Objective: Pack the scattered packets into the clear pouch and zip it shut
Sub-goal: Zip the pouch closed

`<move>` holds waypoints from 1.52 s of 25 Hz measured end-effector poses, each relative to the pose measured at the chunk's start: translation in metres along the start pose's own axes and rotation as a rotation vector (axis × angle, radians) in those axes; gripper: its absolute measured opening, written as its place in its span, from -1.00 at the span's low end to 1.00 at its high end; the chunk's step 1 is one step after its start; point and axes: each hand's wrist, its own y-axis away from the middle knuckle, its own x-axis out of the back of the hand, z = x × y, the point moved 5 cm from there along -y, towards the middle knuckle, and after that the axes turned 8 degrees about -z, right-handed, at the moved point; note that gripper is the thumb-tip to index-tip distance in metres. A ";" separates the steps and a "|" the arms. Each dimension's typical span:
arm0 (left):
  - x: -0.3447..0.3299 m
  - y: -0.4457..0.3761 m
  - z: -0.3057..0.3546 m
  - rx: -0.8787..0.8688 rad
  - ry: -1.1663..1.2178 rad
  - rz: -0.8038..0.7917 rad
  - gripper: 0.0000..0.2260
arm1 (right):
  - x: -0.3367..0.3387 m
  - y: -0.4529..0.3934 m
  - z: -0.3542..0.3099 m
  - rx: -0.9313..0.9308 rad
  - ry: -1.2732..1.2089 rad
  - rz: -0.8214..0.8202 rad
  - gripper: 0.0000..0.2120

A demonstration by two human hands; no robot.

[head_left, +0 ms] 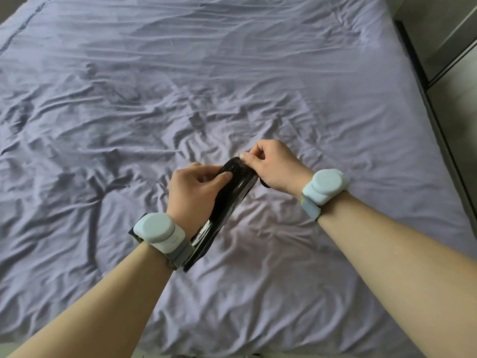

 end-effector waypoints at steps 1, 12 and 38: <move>-0.002 0.000 -0.001 0.013 -0.006 -0.008 -0.93 | -0.002 0.000 0.001 -0.002 0.014 0.017 -0.72; -0.013 -0.001 -0.007 0.048 -0.196 -0.111 -0.90 | -0.010 0.024 -0.006 0.133 0.100 -0.113 -0.75; -0.029 0.027 -0.006 -0.259 -0.502 -0.036 -0.76 | -0.025 0.013 0.010 0.071 0.061 -0.170 -0.75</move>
